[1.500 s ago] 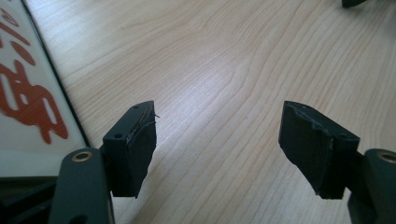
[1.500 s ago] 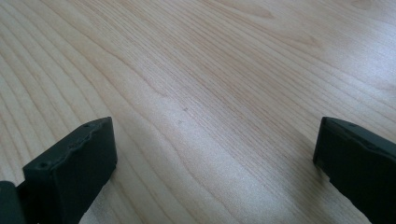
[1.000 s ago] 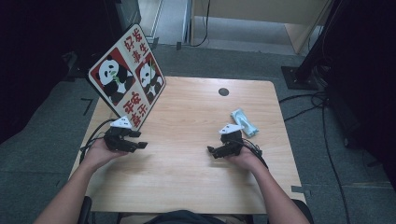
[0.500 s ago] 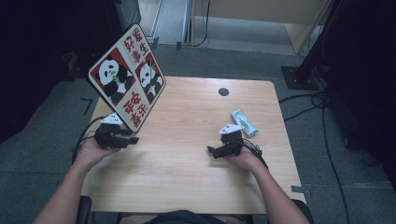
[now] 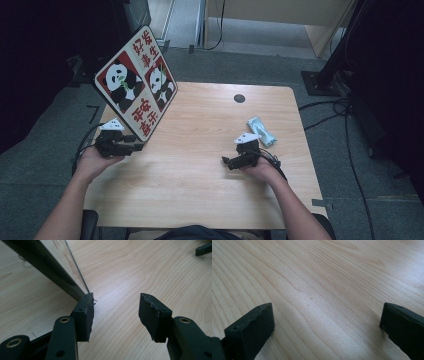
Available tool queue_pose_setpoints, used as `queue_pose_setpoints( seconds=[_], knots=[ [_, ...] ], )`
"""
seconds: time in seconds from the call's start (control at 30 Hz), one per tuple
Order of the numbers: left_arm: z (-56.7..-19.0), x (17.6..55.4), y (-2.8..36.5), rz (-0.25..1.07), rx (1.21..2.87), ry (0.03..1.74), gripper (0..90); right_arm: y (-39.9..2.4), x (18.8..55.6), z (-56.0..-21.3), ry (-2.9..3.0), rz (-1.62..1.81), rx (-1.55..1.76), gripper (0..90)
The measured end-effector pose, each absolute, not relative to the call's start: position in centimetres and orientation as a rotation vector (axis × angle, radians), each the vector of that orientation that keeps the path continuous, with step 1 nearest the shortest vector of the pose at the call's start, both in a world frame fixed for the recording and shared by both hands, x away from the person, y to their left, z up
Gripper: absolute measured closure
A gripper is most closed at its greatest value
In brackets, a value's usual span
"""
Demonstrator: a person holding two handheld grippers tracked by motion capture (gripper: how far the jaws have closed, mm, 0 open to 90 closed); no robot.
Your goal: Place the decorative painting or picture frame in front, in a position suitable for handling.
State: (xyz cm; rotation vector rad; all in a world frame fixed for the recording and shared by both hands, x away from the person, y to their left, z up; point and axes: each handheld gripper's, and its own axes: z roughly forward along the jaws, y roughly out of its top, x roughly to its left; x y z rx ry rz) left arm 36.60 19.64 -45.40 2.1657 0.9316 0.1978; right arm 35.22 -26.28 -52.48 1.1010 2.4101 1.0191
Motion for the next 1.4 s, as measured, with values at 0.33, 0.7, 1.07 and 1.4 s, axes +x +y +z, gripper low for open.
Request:
queue_pose_setpoints(
  seconds=[0.33, 0.7, 1.07, 1.4],
  knots=[
    [-44.6, 37.2, 21.1, 0.178, 2.127, 0.977, 53.8, -26.2, 35.1, -52.5, 2.402, 1.017, 1.114, 0.0],
    [-43.2, 37.6, 22.8, 0.177, 2.044, 1.026, 60.3, -26.2, 35.1, -52.5, 2.402, 1.017, 1.118, 0.0],
    [-41.8, 38.6, 23.7, 0.191, 1.986, 1.076, 60.6, -26.2, 35.1, -52.5, 2.402, 1.017, 1.118, 0.0],
    [-39.5, 39.8, 24.1, 0.217, 1.953, 1.087, 61.7, -26.2, 35.1, -52.5, 2.403, 1.018, 1.117, 0.0]
  ],
)
